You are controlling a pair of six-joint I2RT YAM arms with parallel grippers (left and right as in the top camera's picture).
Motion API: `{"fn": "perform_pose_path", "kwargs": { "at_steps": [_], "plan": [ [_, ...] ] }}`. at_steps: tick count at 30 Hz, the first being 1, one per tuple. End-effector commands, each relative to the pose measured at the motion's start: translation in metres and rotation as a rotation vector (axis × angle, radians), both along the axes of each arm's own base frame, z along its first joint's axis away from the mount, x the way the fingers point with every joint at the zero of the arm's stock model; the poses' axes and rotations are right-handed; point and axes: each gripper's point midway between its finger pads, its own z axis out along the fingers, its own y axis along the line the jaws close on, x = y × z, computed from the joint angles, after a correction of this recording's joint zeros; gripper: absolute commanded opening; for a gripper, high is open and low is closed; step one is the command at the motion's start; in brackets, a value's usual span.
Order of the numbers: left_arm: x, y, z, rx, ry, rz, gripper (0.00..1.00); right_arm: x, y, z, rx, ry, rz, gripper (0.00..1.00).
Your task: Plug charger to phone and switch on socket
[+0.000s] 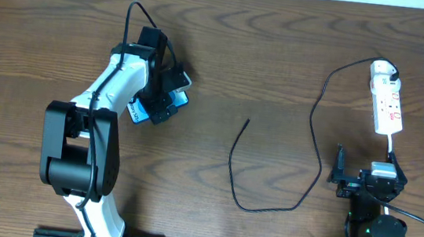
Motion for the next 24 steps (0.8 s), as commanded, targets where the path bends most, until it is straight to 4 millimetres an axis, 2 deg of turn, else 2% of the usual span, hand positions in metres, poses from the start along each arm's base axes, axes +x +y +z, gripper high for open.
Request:
{"fn": "perform_pose_path", "kwargs": {
  "at_steps": [1, 9, 16, 24],
  "plan": [
    [-0.002, 0.0, -0.003, 0.002, 0.013, -0.055, 0.98, 0.0, 0.0, -0.001, -0.013, 0.001, 0.001, 0.99],
    [-0.002, -0.008, -0.005, -0.039, 0.017, -0.11, 0.98, 0.0, 0.0, -0.001, -0.013, 0.001, 0.001, 0.99],
    [0.007, -0.008, -0.008, -0.037, -0.014, -0.113, 0.98, 0.0, 0.0, -0.001, -0.013, 0.001, 0.001, 0.99],
    [0.005, -0.001, -0.025, -0.023, 0.038, -0.104, 0.98, 0.0, 0.0, -0.001, -0.013, 0.001, 0.001, 0.99]
  ]
}}
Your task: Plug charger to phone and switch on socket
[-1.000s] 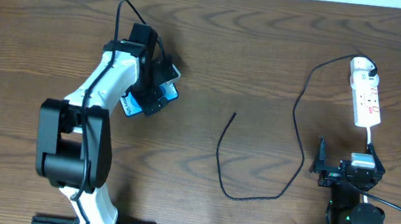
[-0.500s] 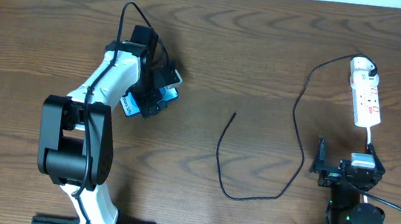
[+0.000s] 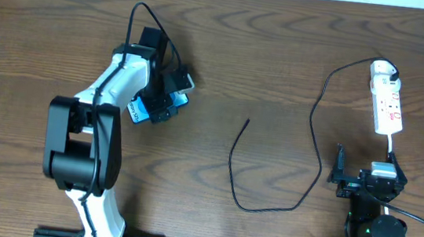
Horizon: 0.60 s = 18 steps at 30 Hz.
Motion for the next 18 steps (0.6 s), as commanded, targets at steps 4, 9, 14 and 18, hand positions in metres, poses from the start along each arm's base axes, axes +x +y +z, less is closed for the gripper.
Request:
{"fn": "perform_pose_path", "kwargs": {
  "at_steps": [4, 9, 14, 18],
  "plan": [
    [0.001, 0.004, -0.009, 0.003, 0.037, -0.009, 0.98, 0.0, 0.0, -0.001, -0.013, 0.0, 0.001, 0.99],
    [0.006, 0.007, -0.007, 0.013, 0.023, -0.012, 0.98, 0.0, 0.0, -0.001, -0.013, 0.0, 0.001, 0.99],
    [0.008, 0.008, -0.006, 0.016, 0.014, -0.046, 0.98, 0.0, 0.0, -0.001, -0.013, 0.0, 0.001, 0.99],
    [0.015, 0.007, -0.006, 0.016, -0.015, -0.054, 0.98, 0.0, 0.0, -0.001, -0.013, 0.0, 0.001, 0.99]
  ]
}}
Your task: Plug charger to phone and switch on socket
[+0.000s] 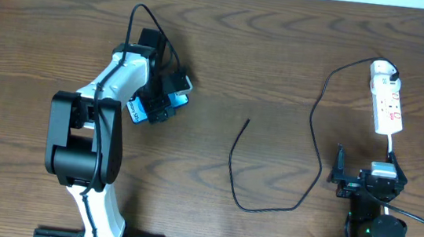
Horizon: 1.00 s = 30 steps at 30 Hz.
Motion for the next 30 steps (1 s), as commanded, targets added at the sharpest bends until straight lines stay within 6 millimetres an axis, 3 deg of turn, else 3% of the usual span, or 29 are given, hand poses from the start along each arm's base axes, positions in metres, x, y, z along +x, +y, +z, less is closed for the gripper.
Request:
{"fn": "perform_pose_path", "kwargs": {
  "at_steps": [1, 13, 20, 30],
  "plan": [
    [0.011, 0.002, 0.001, 0.005, -0.021, -0.028, 0.98, 0.0, 0.0, -0.001, -0.013, 0.0, 0.001, 0.99],
    [-0.002, 0.003, -0.023, 0.013, 0.066, -0.038, 0.98, 0.0, 0.0, -0.001, -0.013, 0.0, 0.001, 0.99],
    [-0.011, 0.003, -0.022, 0.011, 0.103, -0.038, 1.0, 0.0, 0.0, -0.001, -0.013, 0.0, 0.001, 0.99],
    [-0.027, -0.005, -0.021, -0.039, 0.168, -0.014, 0.84, 0.0, 0.0, -0.001, -0.013, 0.0, 0.001, 0.99]
  ]
}}
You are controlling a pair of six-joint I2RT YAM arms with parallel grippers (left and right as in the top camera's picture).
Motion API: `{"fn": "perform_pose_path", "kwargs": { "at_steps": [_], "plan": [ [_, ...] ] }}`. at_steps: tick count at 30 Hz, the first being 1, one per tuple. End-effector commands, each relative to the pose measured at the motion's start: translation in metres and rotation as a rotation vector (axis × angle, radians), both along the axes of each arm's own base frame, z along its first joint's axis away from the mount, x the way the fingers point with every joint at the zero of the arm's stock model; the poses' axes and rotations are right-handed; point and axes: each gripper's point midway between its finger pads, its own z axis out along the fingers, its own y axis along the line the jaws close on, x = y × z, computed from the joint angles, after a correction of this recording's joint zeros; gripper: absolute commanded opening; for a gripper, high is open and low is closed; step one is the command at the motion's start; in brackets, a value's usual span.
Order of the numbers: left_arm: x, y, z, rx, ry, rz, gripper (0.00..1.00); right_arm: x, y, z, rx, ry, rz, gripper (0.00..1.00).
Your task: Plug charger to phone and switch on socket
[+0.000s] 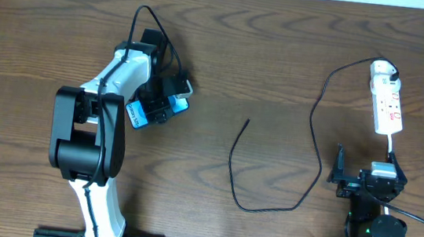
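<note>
A phone in a blue case (134, 114) lies slanted at the left of the table, its middle hidden under my left gripper (164, 98), which appears shut on it. The black charger cable (314, 157) runs from a white power strip (387, 101) at the far right. It curves down and around to a free plug end (247, 122) at mid-table, well to the right of the phone. My right gripper (338, 170) rests near the front right, fingers together, holding nothing, a little right of the cable.
The cable's loop (266, 209) lies on the wood between the two arms. The strip's own white lead (392, 145) runs down toward the right arm's base (374, 226). A black rail runs along the front edge.
The left arm's elbow has shifted slightly right and up. The gripper and phone have turned a little, the phone's right end sitting lower. Cable, strip and right arm are unchanged.
At every earlier moment my left gripper sat over the phone at the left, and the right arm stayed parked at the front right. Across them the left arm has crept rightward with small turns of the phone. The cable end has stayed at mid-table.
</note>
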Motion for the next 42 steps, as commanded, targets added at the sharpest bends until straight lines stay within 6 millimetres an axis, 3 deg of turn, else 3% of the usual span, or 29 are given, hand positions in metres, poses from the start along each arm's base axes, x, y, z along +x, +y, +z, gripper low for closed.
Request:
{"fn": "perform_pose_path", "kwargs": {
  "at_steps": [1, 7, 25, 42],
  "plan": [
    [-0.0136, -0.0058, -0.013, -0.043, 0.075, 0.035, 0.84, -0.0001, -0.0001, -0.0009, -0.013, 0.0, 0.001, 0.99],
    [-0.0158, -0.0144, -0.012, -0.089, 0.088, 0.067, 0.82, -0.0001, -0.0001, -0.0009, -0.013, 0.0, 0.001, 0.99],
    [-0.016, -0.0142, -0.012, -0.088, 0.089, 0.068, 0.85, -0.0001, -0.0001, -0.0009, -0.013, 0.0, 0.001, 0.99],
    [-0.0159, -0.0129, -0.0121, -0.084, 0.086, 0.022, 0.98, -0.0001, -0.0001, -0.0009, -0.013, 0.0, 0.001, 0.99]
  ]
}}
